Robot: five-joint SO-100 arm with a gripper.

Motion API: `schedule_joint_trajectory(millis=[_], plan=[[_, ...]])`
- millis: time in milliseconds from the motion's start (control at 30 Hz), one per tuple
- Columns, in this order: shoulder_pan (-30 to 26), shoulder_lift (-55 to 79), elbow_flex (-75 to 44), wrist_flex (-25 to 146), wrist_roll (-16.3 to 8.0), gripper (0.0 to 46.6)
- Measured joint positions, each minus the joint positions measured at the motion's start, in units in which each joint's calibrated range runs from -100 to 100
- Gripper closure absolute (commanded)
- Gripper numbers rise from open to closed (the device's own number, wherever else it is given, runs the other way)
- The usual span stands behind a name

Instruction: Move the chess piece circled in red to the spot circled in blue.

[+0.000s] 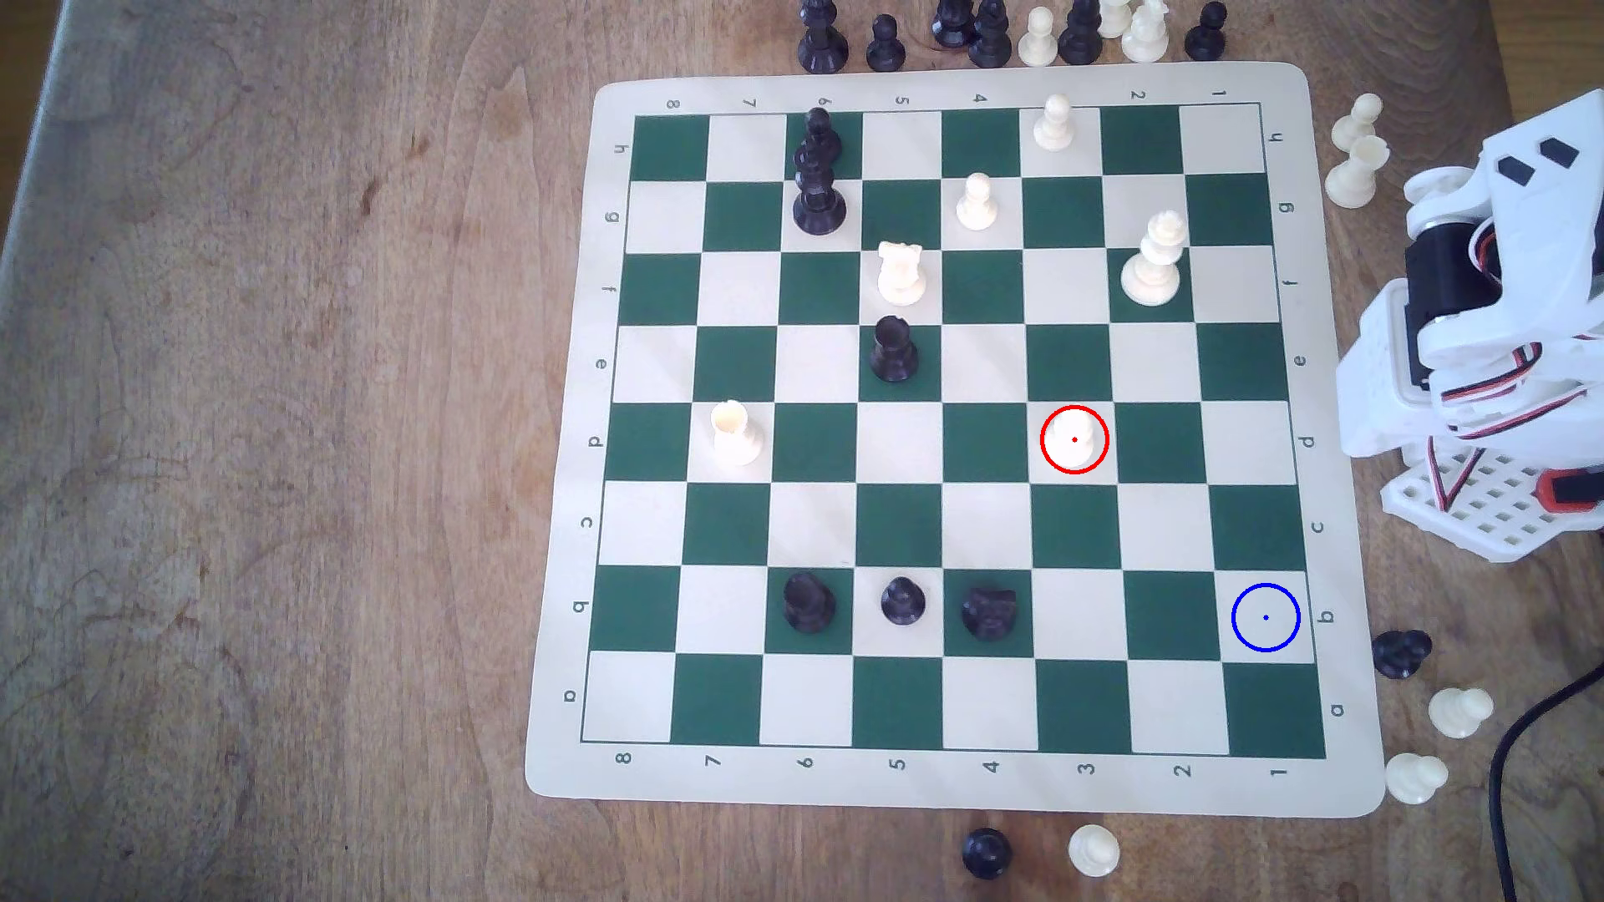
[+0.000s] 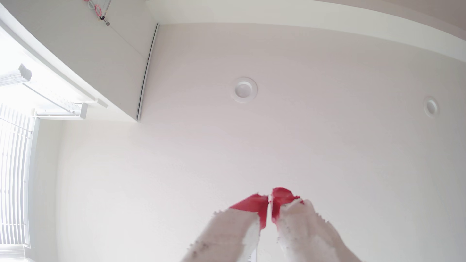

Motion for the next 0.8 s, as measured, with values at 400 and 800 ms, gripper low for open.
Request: schedule_joint_trajectory(millis=[400, 800], plan=[[4.4, 0.0, 0.0, 21.0, 0.0, 46.4], [8.0, -0.2, -3.1, 66.2, 0.0, 46.4]])
